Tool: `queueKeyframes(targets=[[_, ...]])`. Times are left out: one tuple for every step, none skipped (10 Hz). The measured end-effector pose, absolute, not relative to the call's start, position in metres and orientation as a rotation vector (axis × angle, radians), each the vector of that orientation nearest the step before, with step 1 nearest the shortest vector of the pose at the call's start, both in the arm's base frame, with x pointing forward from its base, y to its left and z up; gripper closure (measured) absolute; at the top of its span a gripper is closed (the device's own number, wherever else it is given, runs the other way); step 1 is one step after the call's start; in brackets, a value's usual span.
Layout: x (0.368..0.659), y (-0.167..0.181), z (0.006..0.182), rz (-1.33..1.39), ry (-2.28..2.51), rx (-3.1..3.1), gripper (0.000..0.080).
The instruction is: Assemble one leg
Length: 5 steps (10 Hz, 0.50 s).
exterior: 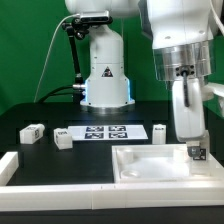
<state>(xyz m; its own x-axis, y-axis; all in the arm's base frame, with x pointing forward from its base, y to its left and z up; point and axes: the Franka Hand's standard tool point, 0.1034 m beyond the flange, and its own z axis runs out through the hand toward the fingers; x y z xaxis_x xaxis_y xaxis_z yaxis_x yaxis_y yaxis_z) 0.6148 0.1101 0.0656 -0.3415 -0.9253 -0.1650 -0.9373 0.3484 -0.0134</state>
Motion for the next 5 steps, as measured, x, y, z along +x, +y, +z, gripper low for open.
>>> queueKeyframes(targets=[[0.6148,0.1101,0.0656,0.121,2.417,-1.766,0.0508],[0.6147,0.1106,0.0655,0.118,2.391,-1.799,0.0508],[0.6148,0.1109,0.0656,0.117,2.378,-1.815,0.0331],[0.6150,0.1108,0.0657,0.111,2.338,-1.861,0.0213],[0.6148,0.1110,0.0659,0.102,2.216,-2.004,0.0213]])
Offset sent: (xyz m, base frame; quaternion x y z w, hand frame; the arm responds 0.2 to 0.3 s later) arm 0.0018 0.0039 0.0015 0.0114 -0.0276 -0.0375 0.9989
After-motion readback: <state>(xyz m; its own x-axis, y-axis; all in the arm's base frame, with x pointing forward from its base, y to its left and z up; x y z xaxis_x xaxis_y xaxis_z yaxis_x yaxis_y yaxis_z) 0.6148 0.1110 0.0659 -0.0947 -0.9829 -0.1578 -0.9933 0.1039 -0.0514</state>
